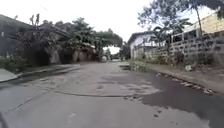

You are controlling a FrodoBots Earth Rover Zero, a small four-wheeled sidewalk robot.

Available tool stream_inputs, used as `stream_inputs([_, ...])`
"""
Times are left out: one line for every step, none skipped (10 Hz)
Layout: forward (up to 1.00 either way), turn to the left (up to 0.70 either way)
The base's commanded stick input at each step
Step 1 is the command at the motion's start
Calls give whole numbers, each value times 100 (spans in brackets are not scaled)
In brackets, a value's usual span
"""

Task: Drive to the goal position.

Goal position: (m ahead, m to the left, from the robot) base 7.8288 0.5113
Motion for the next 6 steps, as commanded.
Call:
stream_inputs([85,-34])
stream_inputs([85,-34])
stream_inputs([85,-34])
stream_inputs([85,-34])
stream_inputs([85,0])
stream_inputs([85,0])
